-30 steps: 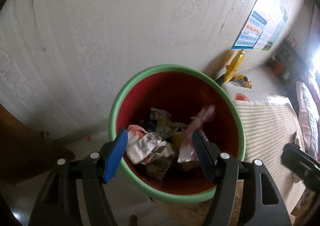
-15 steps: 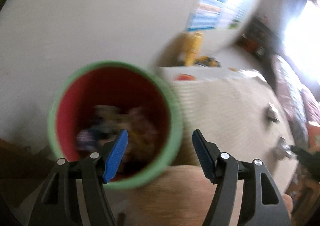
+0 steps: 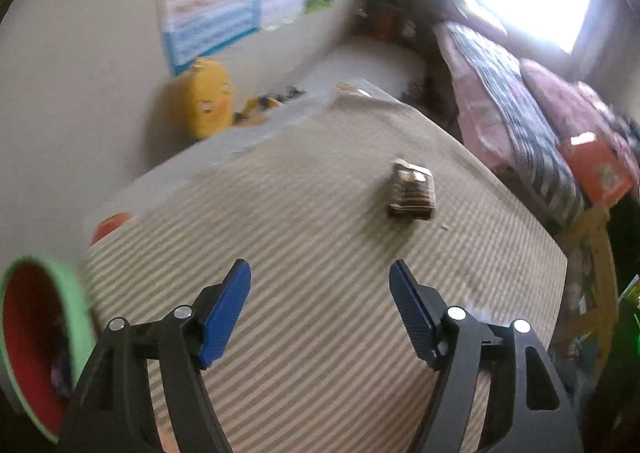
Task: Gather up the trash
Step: 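Grasp the silver foil ball with the right gripper while the left grasps the brown cigarette pack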
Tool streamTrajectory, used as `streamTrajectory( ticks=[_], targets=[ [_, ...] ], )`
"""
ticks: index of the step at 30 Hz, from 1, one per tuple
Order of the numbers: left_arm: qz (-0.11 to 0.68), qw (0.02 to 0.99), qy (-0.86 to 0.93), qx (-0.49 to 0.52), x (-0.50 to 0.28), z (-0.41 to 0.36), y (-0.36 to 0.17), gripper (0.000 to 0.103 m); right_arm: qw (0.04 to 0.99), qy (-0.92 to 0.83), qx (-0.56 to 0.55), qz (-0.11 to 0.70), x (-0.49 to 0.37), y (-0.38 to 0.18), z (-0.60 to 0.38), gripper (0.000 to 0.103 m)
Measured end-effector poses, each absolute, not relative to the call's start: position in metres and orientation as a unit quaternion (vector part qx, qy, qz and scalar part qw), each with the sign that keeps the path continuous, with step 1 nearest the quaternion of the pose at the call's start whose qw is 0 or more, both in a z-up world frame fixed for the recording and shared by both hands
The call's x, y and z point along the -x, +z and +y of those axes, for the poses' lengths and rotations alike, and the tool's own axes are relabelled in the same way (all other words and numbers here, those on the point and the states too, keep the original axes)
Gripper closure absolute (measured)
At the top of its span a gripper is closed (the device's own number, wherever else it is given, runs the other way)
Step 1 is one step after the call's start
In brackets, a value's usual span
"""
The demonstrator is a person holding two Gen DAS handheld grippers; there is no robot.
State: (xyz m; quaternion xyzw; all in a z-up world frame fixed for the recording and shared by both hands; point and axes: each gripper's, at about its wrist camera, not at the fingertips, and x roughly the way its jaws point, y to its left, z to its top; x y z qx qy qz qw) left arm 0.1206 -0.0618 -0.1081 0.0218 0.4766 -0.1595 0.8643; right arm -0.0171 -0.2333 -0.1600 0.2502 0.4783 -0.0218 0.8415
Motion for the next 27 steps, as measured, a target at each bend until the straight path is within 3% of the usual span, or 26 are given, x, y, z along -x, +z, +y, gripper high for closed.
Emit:
streamTrajectory(
  ticks=[5, 20, 22, 23, 27],
  targets=[
    [0.475, 0.857, -0.179, -0.091, -0.149, -0.131, -0.128, 0.035, 0.849, -0.017, -0.257, 0.462, 0.029, -0.155, -0.242, 0.058],
    [0.561, 0.813, -0.138, -0.074, -0.225, -0.197, -0.175, 0.035, 0.838, -0.025, -0.313, 0.446, 0.039, -0.17, -0.282, 0.058],
    [0.575, 0.804, -0.135, -0.07, -0.227, -0.199, -0.182, 0.038, 0.839, -0.024, -0.31, 0.446, 0.04, -0.17, -0.282, 0.058],
    [0.578, 0.802, -0.135, -0.068, -0.227, -0.198, -0.184, 0.048, 0.839, -0.024, -0.309, 0.447, 0.04, -0.17, -0.282, 0.058],
    [0.568, 0.809, -0.137, -0.064, -0.221, -0.192, -0.183, 0.053, 0.84, -0.028, -0.306, 0.447, 0.04, -0.169, -0.28, 0.058]
  ],
)
